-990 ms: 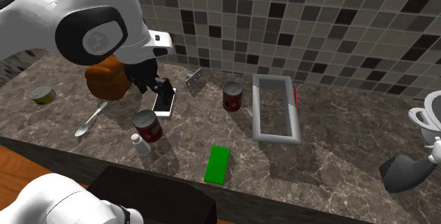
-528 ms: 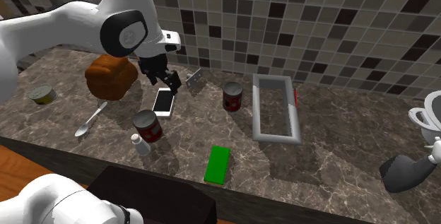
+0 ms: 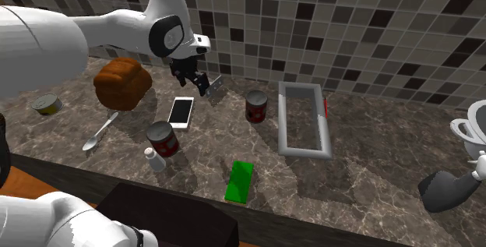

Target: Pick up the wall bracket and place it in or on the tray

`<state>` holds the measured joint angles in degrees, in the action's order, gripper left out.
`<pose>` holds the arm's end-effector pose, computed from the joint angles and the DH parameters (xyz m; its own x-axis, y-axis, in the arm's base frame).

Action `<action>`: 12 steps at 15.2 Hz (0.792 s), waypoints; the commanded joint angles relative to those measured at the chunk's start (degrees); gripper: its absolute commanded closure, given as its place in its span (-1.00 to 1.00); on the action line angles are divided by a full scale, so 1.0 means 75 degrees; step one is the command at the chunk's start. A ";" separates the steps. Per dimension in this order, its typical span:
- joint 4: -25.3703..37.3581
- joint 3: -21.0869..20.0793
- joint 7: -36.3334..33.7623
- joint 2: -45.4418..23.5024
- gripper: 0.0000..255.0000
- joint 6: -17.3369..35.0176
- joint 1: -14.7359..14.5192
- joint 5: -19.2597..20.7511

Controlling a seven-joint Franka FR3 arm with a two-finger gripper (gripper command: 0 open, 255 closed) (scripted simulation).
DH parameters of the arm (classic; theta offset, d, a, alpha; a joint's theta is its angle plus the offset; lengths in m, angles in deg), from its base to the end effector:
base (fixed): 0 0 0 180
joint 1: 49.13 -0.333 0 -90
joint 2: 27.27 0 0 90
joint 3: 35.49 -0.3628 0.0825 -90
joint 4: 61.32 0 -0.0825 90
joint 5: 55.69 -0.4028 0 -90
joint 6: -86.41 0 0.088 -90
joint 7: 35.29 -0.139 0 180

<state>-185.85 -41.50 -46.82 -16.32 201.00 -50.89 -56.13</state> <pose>0.4999 0.0709 0.4814 0.9973 -0.0703 0.0189 -0.0705 -0.9975 0.0093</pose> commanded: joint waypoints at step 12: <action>0.3357 -0.0220 -0.1129 -0.4013 -1.00 0.0489 -0.0331 0.0626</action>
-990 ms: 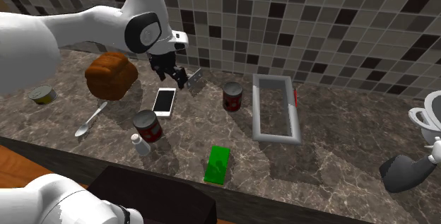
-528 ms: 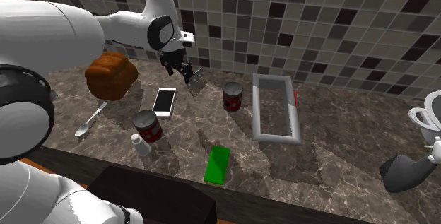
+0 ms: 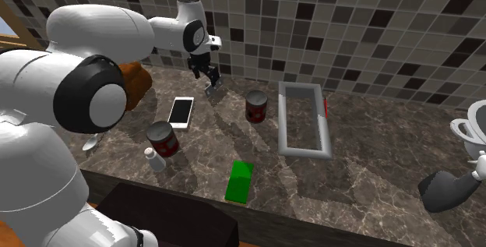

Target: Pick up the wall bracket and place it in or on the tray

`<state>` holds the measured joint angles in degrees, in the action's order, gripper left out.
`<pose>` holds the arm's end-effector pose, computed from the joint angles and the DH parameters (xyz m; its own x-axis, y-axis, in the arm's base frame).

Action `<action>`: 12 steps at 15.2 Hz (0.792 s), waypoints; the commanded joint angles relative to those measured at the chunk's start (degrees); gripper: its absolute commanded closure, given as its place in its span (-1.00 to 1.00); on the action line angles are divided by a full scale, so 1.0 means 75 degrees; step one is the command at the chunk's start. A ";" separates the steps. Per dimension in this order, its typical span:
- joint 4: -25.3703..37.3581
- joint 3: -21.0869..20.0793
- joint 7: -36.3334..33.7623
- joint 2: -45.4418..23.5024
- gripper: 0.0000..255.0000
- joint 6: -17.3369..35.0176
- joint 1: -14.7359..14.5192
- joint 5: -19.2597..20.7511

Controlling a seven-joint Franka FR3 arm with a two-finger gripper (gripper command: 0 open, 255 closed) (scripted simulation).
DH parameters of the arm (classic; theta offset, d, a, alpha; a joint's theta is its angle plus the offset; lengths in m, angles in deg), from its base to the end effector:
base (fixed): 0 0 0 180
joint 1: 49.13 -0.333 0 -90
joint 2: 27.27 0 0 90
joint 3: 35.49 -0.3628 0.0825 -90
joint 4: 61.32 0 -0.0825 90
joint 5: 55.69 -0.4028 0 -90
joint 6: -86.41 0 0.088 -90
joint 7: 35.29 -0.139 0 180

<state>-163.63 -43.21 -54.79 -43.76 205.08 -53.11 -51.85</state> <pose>0.6509 0.1231 0.3980 0.9940 -0.1092 0.0074 -0.1093 -0.9938 0.0193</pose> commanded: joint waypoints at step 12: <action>0.1669 0.0099 -0.0345 -0.2070 -1.00 0.0328 -0.0237 0.0279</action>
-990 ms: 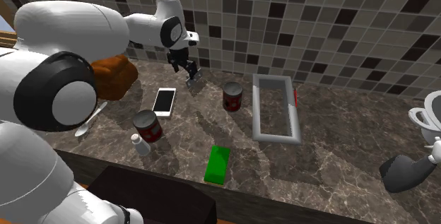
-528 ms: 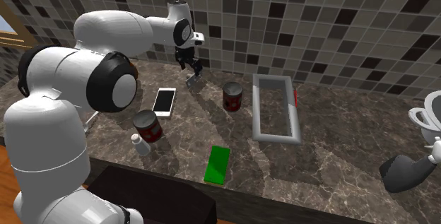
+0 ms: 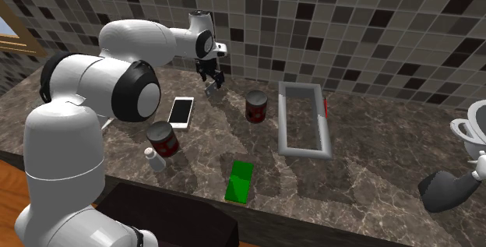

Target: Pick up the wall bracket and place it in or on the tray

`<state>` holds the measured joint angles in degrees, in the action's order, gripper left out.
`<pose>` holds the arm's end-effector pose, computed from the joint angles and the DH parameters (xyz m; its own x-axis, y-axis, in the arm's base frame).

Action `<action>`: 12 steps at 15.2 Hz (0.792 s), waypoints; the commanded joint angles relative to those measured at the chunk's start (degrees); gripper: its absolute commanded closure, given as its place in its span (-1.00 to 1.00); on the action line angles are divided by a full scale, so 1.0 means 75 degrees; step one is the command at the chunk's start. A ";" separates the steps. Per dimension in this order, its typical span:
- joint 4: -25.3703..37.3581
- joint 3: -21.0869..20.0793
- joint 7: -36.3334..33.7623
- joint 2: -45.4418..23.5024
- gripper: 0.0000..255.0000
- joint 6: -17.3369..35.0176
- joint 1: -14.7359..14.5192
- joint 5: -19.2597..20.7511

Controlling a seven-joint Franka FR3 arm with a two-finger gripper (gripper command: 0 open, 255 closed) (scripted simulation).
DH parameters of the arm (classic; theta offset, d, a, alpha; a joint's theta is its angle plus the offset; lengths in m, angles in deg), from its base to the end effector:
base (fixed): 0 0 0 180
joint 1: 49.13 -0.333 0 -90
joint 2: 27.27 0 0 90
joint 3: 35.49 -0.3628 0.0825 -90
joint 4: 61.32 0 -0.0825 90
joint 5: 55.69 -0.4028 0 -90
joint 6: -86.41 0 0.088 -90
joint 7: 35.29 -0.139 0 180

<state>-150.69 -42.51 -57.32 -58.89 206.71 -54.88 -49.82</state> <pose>0.7209 0.1424 0.3243 0.9919 -0.1270 0.0019 -0.1270 -0.9916 0.0250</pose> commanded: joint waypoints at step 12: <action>-0.0055 0.0005 -0.0008 -0.0053 1.00 0.0109 -0.0002 0.0010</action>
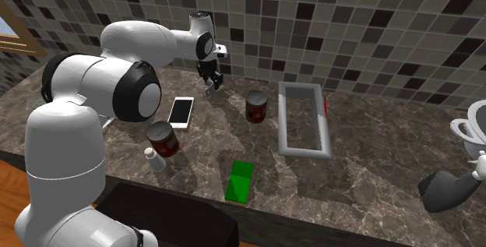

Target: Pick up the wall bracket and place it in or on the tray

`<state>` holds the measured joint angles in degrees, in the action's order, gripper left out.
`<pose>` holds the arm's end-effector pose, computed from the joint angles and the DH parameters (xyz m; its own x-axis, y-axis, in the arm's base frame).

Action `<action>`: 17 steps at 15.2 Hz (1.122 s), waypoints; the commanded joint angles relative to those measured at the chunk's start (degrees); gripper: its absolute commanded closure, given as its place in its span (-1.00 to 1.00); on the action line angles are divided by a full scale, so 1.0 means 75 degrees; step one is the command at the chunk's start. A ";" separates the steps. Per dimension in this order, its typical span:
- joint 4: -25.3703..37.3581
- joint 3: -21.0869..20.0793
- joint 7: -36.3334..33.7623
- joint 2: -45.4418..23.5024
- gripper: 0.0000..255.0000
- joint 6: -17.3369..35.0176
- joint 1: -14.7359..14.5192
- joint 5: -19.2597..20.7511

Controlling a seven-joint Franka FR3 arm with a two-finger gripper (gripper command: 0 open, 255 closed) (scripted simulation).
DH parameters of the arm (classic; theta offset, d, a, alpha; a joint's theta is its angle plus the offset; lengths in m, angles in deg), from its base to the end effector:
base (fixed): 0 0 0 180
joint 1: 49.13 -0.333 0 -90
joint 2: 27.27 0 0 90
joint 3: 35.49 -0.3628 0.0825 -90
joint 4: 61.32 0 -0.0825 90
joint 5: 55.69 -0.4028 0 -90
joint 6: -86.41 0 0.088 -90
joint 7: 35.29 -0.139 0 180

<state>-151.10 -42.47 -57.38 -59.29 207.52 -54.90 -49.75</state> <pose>0.7208 0.1425 0.3170 0.9919 -0.1268 0.0019 -0.1269 -0.9916 0.0250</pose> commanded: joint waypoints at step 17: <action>0.0481 -0.0041 0.0065 0.0432 1.00 -0.0908 0.0013 -0.0077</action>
<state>-147.93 -42.74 -56.91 -56.33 201.45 -54.78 -50.27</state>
